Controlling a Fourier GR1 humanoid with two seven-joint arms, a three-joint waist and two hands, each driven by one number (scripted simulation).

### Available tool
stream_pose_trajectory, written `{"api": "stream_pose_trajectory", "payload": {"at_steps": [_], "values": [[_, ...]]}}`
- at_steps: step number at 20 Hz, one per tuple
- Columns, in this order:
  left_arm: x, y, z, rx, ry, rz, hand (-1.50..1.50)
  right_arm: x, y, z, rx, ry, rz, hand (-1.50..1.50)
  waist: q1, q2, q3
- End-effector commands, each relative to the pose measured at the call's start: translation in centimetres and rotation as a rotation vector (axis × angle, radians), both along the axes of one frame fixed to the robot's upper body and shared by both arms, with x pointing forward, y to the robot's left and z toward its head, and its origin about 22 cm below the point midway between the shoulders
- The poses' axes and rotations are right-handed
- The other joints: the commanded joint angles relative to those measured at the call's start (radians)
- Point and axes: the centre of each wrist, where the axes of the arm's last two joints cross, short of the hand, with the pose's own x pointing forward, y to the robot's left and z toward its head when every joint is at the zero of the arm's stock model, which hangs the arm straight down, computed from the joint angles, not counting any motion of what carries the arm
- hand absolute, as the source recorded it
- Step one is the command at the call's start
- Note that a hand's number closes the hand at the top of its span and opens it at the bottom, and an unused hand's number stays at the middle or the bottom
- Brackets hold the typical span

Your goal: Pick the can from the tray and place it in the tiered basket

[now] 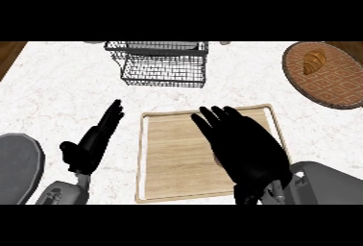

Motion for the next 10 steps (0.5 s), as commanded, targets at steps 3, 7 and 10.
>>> {"api": "stream_pose_trajectory", "payload": {"at_steps": [3,7,10], "values": [[0.0,-2.4,-0.3,0.001,-0.021,-0.007,0.00,-0.2,0.8,-3.3,-0.096,0.040,-0.126,-1.50,0.004,0.003,0.001],[0.5,-1.1,0.4,0.003,-0.004,0.011,0.00,0.6,-0.9,-4.3,-0.072,0.062,-0.114,-1.50,0.005,0.004,0.001],[0.2,0.8,-1.2,0.003,0.000,-0.009,0.00,0.3,-1.2,-6.4,-0.095,0.043,-0.159,-1.50,0.003,0.005,0.001]]}}
